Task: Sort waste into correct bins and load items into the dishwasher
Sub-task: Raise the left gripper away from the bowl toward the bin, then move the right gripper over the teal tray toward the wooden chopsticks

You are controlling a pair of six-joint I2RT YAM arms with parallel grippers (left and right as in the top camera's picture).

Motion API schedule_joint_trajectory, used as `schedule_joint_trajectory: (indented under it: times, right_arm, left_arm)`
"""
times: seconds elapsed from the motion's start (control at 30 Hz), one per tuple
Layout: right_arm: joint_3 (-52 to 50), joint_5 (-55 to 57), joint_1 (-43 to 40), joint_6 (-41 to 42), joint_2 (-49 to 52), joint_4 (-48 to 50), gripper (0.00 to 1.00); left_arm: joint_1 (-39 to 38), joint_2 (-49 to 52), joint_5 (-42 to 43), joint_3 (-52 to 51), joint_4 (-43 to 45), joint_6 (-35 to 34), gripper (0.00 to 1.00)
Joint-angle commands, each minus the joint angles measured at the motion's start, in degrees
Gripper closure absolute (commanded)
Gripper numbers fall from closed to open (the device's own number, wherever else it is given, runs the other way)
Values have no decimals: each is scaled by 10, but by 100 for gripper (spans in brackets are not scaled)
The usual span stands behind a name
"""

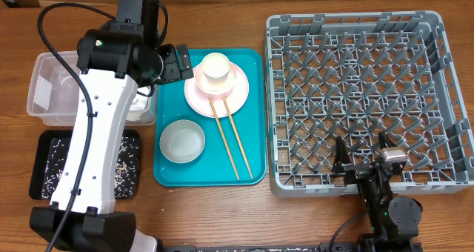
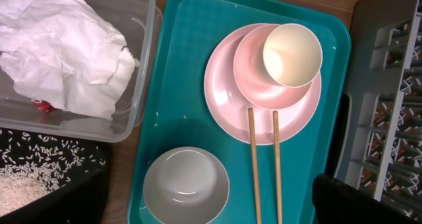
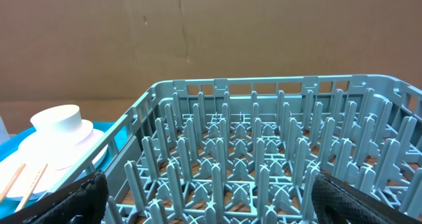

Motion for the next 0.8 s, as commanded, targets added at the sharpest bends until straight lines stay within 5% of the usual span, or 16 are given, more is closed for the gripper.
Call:
schedule_joint_trajectory:
  times: [0.0,0.13,0.33,0.77]
  right_arm:
    - [-6,10,-2,-10,-5,3,0]
    - [-6,107,-2,-39,-5,6,0]
    - [-6,110,-2,-38,-5,10,0]
    - [3,-108,-1,49,-5,55,0]
  left_arm:
    - [-1,-2,1,6,1,3,0]
    - [-1,-2,0,6,2,3,0]
    - [-1,-2,1,6,2,3,0]
    - [-1,-2,1,5,2,3,0]
